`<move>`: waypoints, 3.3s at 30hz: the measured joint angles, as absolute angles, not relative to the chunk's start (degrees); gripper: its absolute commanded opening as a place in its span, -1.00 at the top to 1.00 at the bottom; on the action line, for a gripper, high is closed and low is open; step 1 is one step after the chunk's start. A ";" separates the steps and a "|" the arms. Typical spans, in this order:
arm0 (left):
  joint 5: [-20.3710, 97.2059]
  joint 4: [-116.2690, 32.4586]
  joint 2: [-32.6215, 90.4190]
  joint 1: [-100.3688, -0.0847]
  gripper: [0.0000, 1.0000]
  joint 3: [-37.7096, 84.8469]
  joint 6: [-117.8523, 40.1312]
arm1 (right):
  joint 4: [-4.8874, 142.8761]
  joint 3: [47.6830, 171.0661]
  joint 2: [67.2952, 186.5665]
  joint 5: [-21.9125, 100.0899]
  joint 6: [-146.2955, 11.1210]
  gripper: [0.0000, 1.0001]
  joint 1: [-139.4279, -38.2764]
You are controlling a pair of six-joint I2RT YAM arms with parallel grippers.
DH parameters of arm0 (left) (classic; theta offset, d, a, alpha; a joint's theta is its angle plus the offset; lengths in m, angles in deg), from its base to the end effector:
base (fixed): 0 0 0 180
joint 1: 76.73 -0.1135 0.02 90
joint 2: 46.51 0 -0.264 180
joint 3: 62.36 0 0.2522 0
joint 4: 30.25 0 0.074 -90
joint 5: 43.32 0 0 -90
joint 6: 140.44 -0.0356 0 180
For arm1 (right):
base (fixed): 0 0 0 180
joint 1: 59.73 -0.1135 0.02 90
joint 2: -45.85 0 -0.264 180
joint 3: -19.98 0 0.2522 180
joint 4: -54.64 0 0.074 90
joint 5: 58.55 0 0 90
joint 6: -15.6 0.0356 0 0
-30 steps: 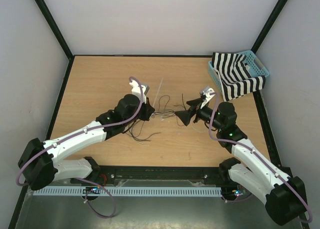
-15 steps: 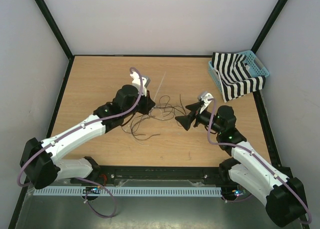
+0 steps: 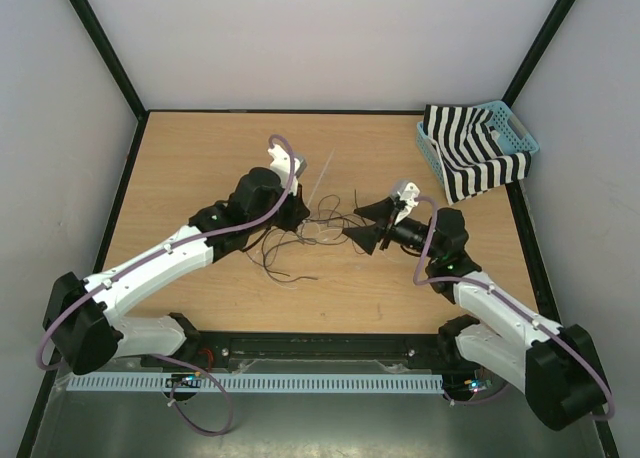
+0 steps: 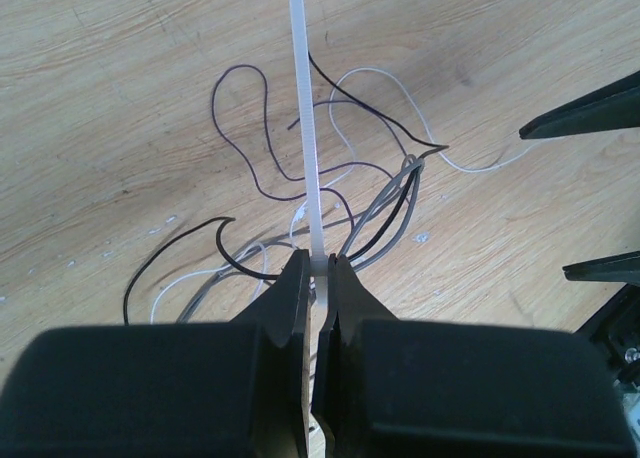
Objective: Zip-tie the wires
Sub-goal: Adjust the cable at the center of the board.
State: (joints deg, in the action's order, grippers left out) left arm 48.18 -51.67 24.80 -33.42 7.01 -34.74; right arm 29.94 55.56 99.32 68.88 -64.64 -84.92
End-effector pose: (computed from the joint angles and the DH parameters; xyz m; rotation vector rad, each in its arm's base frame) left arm 0.2102 -0.1969 0.3116 0.4687 1.9808 -0.6358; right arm 0.1758 0.1066 0.2603 -0.7434 1.3632 0.9595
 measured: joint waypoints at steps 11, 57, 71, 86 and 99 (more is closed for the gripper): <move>48.00 -54.03 24.60 -34.03 1.00 7.04 -35.81 | 21.68 61.12 113.97 76.09 -65.98 -0.43 -84.92; 46.69 -55.45 20.84 -39.03 1.00 5.75 -35.41 | 37.46 72.94 118.36 68.27 -77.52 1.00 -89.83; 46.97 -57.18 16.25 -42.49 1.00 5.00 -35.72 | 43.10 69.79 113.25 59.89 -77.74 1.00 -87.89; 47.80 -58.82 15.25 -43.34 1.00 5.00 -36.09 | 43.60 66.89 109.22 53.82 -75.46 1.00 -85.13; 49.51 -59.08 13.98 -43.38 1.00 5.38 -36.33 | 44.76 66.67 108.48 49.01 -73.10 1.00 -84.22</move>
